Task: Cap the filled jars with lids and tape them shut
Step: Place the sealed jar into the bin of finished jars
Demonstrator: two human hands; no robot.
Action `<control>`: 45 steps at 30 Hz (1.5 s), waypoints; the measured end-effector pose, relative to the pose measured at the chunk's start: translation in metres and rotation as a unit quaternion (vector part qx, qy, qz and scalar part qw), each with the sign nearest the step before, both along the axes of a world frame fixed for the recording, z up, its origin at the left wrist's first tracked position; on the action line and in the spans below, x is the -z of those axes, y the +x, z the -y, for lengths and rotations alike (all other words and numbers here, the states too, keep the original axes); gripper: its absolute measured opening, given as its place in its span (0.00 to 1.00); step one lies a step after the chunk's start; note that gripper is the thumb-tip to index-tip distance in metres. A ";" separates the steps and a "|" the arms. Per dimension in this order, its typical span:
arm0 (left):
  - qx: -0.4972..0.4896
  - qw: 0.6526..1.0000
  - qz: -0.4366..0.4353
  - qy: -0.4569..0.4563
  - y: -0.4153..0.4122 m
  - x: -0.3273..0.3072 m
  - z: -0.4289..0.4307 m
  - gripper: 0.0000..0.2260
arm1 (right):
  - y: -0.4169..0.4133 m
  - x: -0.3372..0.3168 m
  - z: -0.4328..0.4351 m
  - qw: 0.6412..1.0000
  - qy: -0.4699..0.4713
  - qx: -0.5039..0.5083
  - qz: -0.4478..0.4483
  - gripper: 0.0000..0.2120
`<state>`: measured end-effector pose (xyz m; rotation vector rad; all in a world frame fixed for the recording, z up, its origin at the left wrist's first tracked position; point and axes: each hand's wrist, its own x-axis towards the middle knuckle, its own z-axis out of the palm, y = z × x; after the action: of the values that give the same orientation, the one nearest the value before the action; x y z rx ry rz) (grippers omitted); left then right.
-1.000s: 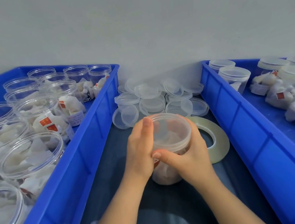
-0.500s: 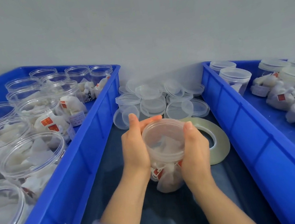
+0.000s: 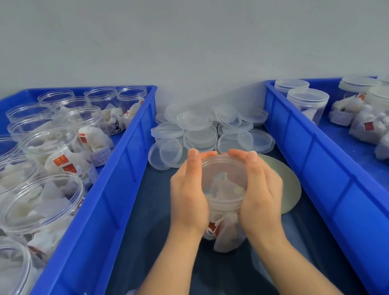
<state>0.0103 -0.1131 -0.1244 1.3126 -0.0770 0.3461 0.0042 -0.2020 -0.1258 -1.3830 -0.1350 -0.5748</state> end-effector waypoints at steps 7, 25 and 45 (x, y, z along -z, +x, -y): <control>-0.034 0.999 0.017 -0.019 -0.004 0.000 0.007 0.22 | -0.002 0.008 0.001 0.999 -0.046 0.002 0.015 0.26; 0.016 0.994 0.093 -0.050 0.073 -0.161 0.104 0.14 | 0.069 -0.166 0.094 0.988 -0.064 0.113 0.089 0.20; 0.172 0.911 -0.093 0.362 0.128 -0.082 0.178 0.18 | 0.122 -0.062 0.197 0.948 -0.205 0.237 -0.062 0.18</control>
<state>0.1387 -0.2907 -0.0420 2.0227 -0.2938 -0.1362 0.1265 -0.3992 -0.0635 -1.8721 0.1985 -0.8903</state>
